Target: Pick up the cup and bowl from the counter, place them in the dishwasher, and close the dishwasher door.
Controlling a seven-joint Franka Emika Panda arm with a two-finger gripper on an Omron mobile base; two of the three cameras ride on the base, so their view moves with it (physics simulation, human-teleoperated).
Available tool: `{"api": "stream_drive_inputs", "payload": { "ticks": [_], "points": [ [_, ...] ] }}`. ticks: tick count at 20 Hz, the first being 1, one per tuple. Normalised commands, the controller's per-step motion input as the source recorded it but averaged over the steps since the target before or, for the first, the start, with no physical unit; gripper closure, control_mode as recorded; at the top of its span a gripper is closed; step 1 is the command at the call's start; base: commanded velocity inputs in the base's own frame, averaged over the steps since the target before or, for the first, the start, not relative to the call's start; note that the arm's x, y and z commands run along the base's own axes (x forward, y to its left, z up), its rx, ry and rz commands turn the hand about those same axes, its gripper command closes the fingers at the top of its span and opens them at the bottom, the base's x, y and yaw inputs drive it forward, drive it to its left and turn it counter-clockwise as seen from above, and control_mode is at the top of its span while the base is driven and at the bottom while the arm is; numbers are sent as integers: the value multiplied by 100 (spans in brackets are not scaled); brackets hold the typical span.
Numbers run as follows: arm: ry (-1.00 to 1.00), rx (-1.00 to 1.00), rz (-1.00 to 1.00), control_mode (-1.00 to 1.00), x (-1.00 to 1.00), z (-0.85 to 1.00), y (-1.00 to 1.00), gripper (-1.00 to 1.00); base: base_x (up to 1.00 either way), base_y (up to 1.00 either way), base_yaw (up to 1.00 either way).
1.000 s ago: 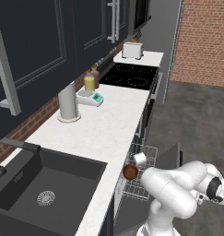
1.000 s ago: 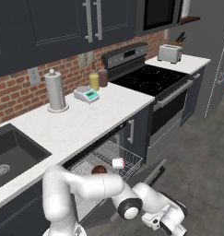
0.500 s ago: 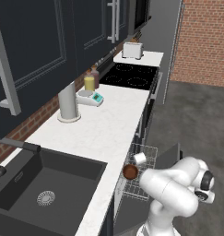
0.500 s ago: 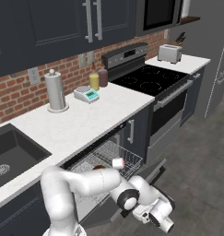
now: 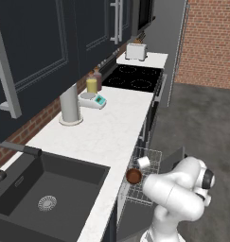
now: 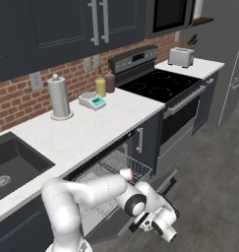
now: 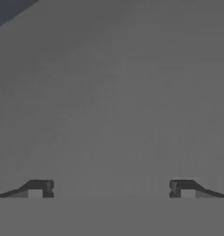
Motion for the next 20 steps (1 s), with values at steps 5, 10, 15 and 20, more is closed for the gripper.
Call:
{"api": "stream_drive_inputs", "payload": {
  "ticks": [5,10,15,20],
  "points": [
    [-3,17,0,-100,19,35,63,-100,0,0,0],
    [-7,18,0,-100,16,50,73,-100,0,0,0],
    [-11,18,0,-100,17,63,82,-100,0,0,0],
    [-10,16,1,-100,31,65,93,-100,0,0,0]
  ]
}}
